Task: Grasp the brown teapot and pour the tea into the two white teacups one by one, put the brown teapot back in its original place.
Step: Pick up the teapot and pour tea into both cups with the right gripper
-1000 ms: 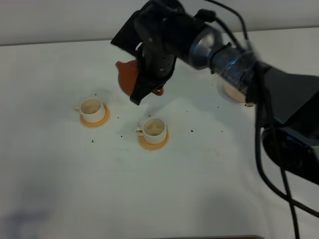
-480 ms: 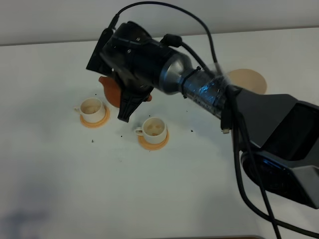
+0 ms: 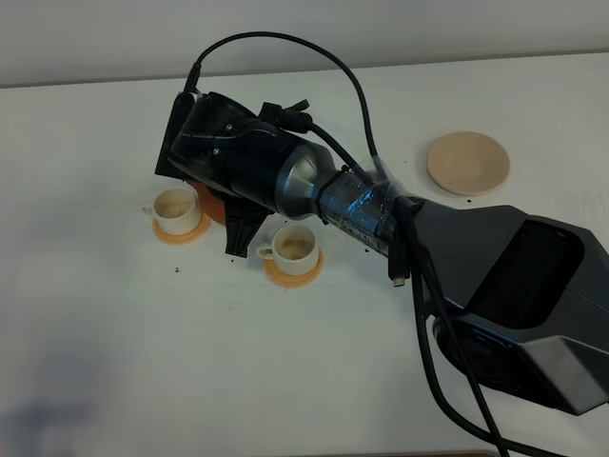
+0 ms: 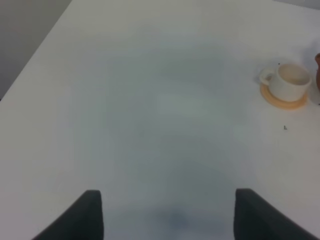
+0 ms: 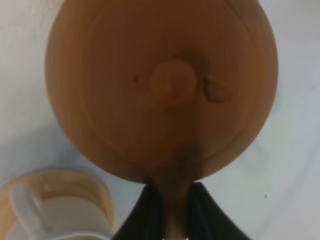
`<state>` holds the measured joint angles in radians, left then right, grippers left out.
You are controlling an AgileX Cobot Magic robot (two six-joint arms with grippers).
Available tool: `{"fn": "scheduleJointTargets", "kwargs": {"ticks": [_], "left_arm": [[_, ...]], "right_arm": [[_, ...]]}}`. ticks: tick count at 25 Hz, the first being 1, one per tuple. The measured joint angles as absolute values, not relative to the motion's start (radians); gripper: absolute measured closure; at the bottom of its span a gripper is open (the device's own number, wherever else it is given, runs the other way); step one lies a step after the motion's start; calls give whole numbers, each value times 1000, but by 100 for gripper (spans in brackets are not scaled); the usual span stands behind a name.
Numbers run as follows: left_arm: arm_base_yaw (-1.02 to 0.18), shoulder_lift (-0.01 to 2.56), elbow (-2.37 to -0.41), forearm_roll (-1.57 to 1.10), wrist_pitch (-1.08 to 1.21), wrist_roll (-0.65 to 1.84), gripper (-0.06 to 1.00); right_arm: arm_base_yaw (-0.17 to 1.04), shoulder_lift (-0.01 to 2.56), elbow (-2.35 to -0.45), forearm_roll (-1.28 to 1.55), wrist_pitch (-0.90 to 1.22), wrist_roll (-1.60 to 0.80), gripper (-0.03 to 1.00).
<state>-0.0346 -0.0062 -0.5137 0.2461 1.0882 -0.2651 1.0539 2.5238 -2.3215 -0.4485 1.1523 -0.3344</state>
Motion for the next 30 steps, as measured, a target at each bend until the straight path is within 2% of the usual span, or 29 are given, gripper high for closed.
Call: {"fn": "scheduleJointTargets", "kwargs": {"ticks": [30], "left_arm": [[-35,-6,-514,246,1088,-264,39]], "right_arm": [[1139,2563,-2321,-770,1120,-409,87]]}}
